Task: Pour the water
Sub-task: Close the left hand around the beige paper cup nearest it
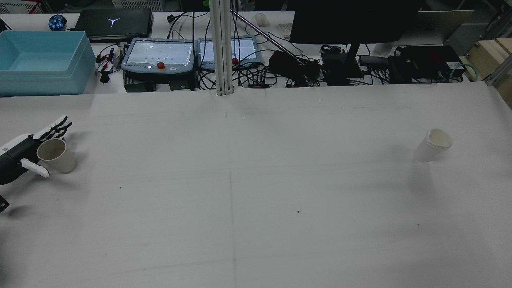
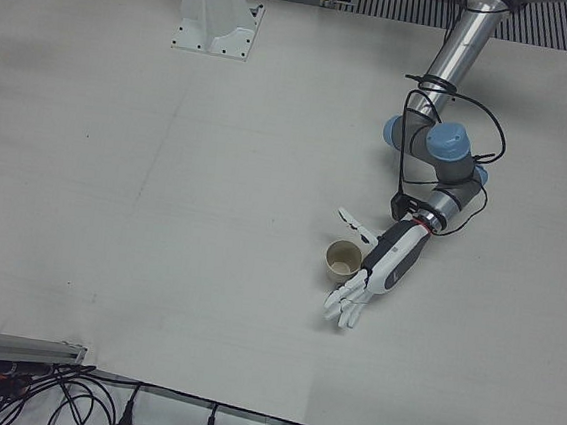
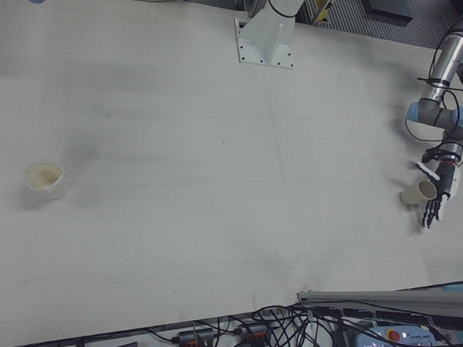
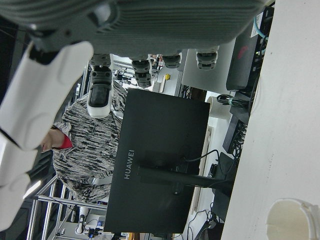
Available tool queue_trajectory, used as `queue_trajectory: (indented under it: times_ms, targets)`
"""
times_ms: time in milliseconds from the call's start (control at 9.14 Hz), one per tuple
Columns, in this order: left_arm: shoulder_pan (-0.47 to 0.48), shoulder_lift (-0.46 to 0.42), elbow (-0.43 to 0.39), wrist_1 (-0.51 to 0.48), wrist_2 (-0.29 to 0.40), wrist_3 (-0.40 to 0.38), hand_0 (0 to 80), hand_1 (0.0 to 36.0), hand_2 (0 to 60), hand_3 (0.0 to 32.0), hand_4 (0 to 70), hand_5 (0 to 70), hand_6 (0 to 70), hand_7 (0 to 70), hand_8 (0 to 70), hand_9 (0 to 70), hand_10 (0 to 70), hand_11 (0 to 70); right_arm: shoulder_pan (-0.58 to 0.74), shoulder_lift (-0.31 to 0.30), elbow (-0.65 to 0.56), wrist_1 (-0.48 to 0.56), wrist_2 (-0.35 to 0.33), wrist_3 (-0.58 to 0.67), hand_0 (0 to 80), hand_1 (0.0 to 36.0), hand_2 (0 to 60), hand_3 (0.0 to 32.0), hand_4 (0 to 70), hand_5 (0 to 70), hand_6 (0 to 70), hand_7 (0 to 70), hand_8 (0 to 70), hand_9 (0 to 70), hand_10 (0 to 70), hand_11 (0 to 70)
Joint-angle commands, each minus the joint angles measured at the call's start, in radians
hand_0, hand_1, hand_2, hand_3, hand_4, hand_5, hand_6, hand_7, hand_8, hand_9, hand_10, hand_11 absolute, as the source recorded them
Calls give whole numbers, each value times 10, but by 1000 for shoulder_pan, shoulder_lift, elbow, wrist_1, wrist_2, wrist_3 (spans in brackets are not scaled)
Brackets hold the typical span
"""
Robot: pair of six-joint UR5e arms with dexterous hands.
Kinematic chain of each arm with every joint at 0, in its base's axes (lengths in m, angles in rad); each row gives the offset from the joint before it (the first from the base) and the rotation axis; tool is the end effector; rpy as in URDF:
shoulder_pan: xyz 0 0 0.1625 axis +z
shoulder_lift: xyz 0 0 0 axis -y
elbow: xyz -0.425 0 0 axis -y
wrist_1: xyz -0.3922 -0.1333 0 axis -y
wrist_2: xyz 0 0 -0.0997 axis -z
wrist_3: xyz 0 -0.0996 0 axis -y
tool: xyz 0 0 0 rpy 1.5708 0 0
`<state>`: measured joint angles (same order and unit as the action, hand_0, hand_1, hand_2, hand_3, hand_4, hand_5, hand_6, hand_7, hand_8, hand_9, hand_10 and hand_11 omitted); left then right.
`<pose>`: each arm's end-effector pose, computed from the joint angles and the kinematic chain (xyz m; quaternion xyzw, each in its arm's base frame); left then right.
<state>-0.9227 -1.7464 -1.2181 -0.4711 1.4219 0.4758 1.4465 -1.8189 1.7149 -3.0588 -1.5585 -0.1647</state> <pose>0.2342 -0.5546 0.7169 -0.0247 0.8017 -0.5347 0.2661 0.0860 -0.3969 0.7170 0.0185 -0.6993 0.7077 0.0986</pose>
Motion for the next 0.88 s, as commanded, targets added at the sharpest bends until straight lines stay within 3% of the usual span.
queue_trajectory:
  times_ms: [0, 109, 219, 328, 438, 547, 766]
  targets:
    - [1, -4, 6, 6, 0, 3, 449, 53, 18, 174, 113, 0, 0, 94, 0, 4, 0, 0, -1, 1, 0, 0, 0, 1, 459, 103, 107, 0, 131, 700, 62, 139, 16, 23, 34, 58]
    - [1, -5, 9, 6, -1, 9, 462, 67, 17, 152, 105, 0, 0, 109, 0, 7, 0, 0, -2, 0, 0, 0, 0, -1, 458, 103, 108, 0, 130, 700, 61, 137, 15, 22, 33, 57]
    - [2, -5, 11, 11, -1, 12, 462, 67, 17, 152, 105, 0, 0, 109, 0, 7, 0, 0, -2, 1, 0, 0, 0, -1, 458, 103, 108, 0, 130, 700, 61, 137, 15, 22, 33, 57]
    - [2, -5, 11, 17, -1, 12, 503, 127, 29, 156, 100, 0, 0, 109, 0, 7, 0, 1, -2, 1, 0, 0, 0, -1, 458, 101, 108, 0, 134, 700, 64, 142, 16, 23, 35, 59]
    - [2, -10, 11, 25, 0, 12, 503, 127, 29, 156, 100, 0, 0, 109, 0, 7, 0, 1, -2, 1, 0, 0, 0, -1, 458, 101, 108, 0, 134, 700, 64, 142, 16, 23, 35, 59]
    - [2, -13, 12, 31, 0, 14, 630, 246, 46, 156, 85, 0, 0, 109, 0, 7, 0, 21, -2, 0, 0, 0, 2, -1, 458, 102, 110, 0, 134, 700, 66, 145, 17, 26, 37, 61]
    - [2, -15, 17, 28, 0, 47, 738, 283, 47, 148, 78, 0, 0, 107, 0, 7, 0, 26, -2, 1, 0, 0, 2, -1, 458, 101, 109, 0, 134, 700, 67, 145, 17, 25, 38, 62]
